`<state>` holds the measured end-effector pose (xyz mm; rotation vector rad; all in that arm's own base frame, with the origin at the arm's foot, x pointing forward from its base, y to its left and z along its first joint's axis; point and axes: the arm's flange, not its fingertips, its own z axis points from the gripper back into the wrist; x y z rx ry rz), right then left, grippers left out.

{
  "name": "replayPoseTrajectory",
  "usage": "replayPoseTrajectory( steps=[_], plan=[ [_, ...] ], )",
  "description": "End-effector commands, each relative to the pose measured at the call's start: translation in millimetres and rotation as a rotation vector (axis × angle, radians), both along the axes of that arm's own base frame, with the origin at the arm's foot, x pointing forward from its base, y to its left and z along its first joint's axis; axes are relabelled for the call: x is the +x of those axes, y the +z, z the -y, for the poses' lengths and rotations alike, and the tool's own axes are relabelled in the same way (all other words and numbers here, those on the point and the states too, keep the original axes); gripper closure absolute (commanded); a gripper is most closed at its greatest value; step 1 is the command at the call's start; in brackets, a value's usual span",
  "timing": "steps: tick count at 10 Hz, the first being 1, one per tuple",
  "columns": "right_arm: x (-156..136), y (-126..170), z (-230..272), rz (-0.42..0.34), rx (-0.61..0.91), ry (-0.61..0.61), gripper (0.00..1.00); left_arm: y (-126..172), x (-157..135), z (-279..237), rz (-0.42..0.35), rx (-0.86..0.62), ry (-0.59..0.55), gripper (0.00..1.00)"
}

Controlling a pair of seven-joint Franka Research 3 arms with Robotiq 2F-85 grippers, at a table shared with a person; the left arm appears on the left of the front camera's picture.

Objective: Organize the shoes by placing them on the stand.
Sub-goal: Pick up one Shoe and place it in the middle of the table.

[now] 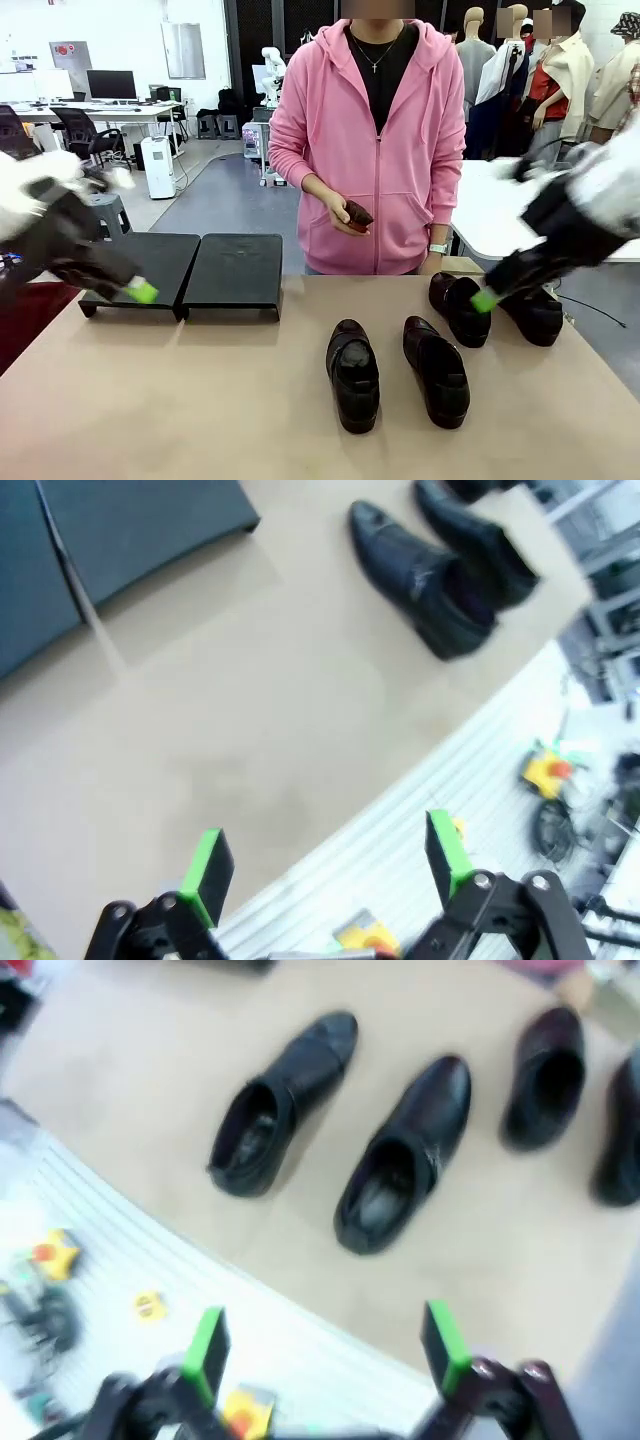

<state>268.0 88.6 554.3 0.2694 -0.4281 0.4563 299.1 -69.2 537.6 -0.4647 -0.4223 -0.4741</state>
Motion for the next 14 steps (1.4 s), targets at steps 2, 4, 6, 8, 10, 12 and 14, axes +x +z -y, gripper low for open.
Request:
replayPoseTrajectory(
  steps=[2, 4, 6, 8, 10, 12, 14],
  plan=[
    [-36.1, -20.1, 100.9, -0.002, 0.173, -0.321, 0.0, -30.1, -53.7, -78.1, -0.047, -0.238, -0.02, 0.0],
    [-33.7, 25.6, 78.3, -0.008, 0.117, -0.199, 0.0, -45.7, -26.0, -75.7, -0.035, -0.303, -0.013, 0.0],
    [-33.7, 25.6, 78.3, -0.008, 0.117, -0.199, 0.0, 16.2, -42.2, -90.6, -0.038, -0.222, -0.017, 0.0],
    [-33.7, 25.6, 78.3, -0.008, 0.117, -0.199, 0.0, 16.2, -42.2, -90.6, -0.038, -0.222, -0.017, 0.0],
    [-33.7, 25.6, 78.3, -0.008, 0.117, -0.199, 0.0, 16.2, -42.2, -90.6, -0.038, -0.222, -0.017, 0.0],
    [-34.3, 24.5, 75.6, -0.007, 0.096, -0.219, 0.0, 16.2, -42.2, -90.6, -0.038, -0.222, -0.017, 0.0],
    [41.3, 19.7, 23.6, -0.098, -0.033, -0.153, 0.0, 16.2, -42.2, -90.6, -0.038, -0.222, -0.017, 0.0]
  ],
)
